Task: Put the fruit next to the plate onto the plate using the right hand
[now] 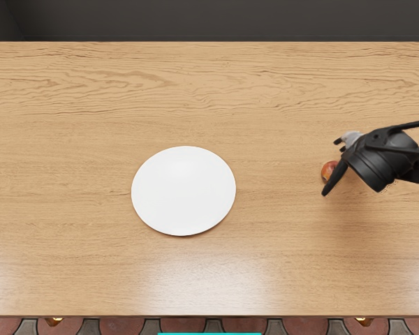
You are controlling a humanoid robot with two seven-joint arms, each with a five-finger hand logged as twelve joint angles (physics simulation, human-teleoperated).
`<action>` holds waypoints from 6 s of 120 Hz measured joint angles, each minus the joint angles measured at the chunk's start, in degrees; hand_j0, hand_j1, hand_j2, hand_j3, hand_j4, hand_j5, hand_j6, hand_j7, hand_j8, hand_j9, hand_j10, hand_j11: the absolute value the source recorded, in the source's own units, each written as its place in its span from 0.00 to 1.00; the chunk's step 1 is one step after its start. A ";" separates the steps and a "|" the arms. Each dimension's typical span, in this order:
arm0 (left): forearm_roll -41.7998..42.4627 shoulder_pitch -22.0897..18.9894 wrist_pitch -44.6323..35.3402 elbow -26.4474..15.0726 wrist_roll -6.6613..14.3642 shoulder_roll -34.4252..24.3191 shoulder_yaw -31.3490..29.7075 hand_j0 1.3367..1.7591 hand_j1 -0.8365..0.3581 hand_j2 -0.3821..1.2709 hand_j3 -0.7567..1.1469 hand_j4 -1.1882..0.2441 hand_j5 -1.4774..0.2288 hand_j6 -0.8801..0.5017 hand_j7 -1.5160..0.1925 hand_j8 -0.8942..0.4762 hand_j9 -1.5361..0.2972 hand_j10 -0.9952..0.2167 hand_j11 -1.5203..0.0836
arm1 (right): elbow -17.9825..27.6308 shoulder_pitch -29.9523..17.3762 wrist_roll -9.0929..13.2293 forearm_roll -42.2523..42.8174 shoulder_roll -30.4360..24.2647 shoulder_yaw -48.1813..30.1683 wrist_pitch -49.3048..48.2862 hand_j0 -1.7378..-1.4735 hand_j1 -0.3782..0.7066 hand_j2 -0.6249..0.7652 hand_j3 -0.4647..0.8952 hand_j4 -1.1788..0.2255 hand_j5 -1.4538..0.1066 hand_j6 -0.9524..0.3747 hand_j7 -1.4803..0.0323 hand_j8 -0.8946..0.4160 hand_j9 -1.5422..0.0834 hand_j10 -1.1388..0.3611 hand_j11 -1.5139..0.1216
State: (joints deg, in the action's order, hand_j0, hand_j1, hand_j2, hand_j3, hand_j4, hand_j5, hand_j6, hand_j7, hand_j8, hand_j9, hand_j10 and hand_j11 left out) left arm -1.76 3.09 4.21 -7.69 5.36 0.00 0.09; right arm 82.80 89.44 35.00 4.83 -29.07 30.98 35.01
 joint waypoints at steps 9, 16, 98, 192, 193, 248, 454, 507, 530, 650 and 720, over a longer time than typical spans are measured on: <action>0.00 0.00 0.00 0.01 0.00 0.00 0.00 0.76 0.76 0.26 0.40 0.67 0.69 0.47 0.71 0.48 0.67 0.63 0.76 | -1.47 0.06 0.00 -0.22 1.25 0.61 0.00 0.30 0.21 0.43 0.34 0.72 0.79 0.59 0.83 0.55 0.81 0.65 0.79; 0.00 0.01 0.00 -0.01 0.00 0.00 0.00 0.76 0.76 0.26 0.40 0.67 0.69 0.47 0.71 0.48 0.67 0.63 0.76 | -2.16 0.06 0.00 -0.32 1.76 1.12 0.00 0.30 0.23 0.42 0.34 0.71 0.78 0.58 0.82 0.54 0.81 0.64 0.78; 0.00 0.02 -0.01 0.01 0.00 0.00 0.00 0.76 0.76 0.26 0.40 0.67 0.69 0.47 0.71 0.48 0.67 0.63 0.76 | -1.02 4.61 0.00 -4.73 5.94 7.86 0.00 0.30 0.33 0.41 0.34 0.64 0.70 0.51 0.74 0.47 0.73 0.57 0.71; 0.00 -0.01 0.00 -0.02 0.00 0.00 0.00 0.76 0.76 0.26 0.40 0.67 0.69 0.47 0.71 0.48 0.67 0.63 0.76 | -5.03 4.04 0.00 -7.18 8.17 8.24 0.00 0.30 0.44 0.40 0.34 0.57 0.62 0.43 0.65 0.39 0.65 0.51 0.63; 0.00 -0.01 -0.01 -0.02 0.00 0.00 0.00 0.76 0.76 0.26 0.40 0.67 0.69 0.47 0.71 0.48 0.67 0.63 0.76 | -5.06 4.03 0.00 -7.19 8.25 8.24 0.00 0.30 0.45 0.40 0.34 0.57 0.62 0.43 0.65 0.39 0.65 0.51 0.62; 0.00 0.02 0.00 0.00 0.00 0.00 0.00 0.76 0.76 0.26 0.40 0.67 0.69 0.47 0.71 0.48 0.67 0.63 0.76 | -9.46 1.75 0.01 -7.27 11.26 8.44 -0.06 0.31 0.60 0.44 0.34 0.47 0.50 0.33 0.53 0.35 0.53 0.43 0.51; 0.00 0.03 0.00 0.00 0.00 0.00 0.00 0.76 0.76 0.26 0.40 0.67 0.69 0.47 0.71 0.48 0.67 0.63 0.76 | -6.90 2.85 0.01 -14.26 22.47 -18.56 -0.05 0.30 0.71 0.81 0.34 0.34 0.30 0.23 0.35 0.38 0.37 0.44 0.35; 0.00 0.02 0.00 -0.01 0.00 0.00 0.00 0.76 0.76 0.26 0.40 0.67 0.69 0.47 0.71 0.48 0.67 0.63 0.76 | -14.29 2.35 0.00 -13.35 28.93 -17.99 -0.02 0.30 0.65 0.75 0.34 0.34 0.33 0.20 0.37 0.34 0.37 0.43 0.36; 0.00 0.00 0.00 0.01 0.00 0.00 0.00 0.76 0.76 0.26 0.40 0.67 0.69 0.47 0.71 0.48 0.67 0.63 0.76 | -14.55 1.99 0.00 -12.55 29.04 -17.82 0.00 0.30 0.57 0.55 0.34 0.44 0.46 0.30 0.50 0.36 0.50 0.45 0.48; 0.00 0.01 0.00 0.00 0.00 0.00 0.00 0.76 0.76 0.26 0.40 0.67 0.69 0.47 0.71 0.48 0.67 0.63 0.76 | -7.93 -12.73 0.00 -6.48 9.07 -52.98 0.00 0.30 0.09 0.44 0.34 0.80 0.88 0.67 0.93 0.64 0.90 0.72 0.88; 0.00 0.06 -0.01 0.00 0.00 0.00 0.00 0.76 0.76 0.26 0.40 0.67 0.69 0.47 0.71 0.48 0.67 0.63 0.76 | 0.31 -50.15 0.00 -15.72 -9.18 -80.60 -60.08 0.30 0.08 0.44 0.34 0.80 0.89 0.68 0.94 0.65 0.91 0.73 0.89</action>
State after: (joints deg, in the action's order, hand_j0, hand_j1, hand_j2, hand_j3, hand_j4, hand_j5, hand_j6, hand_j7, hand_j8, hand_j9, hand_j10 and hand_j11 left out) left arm -1.76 3.15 4.20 -7.69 5.36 0.00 0.09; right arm 83.11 39.28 35.00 -10.90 -38.25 -49.63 -25.07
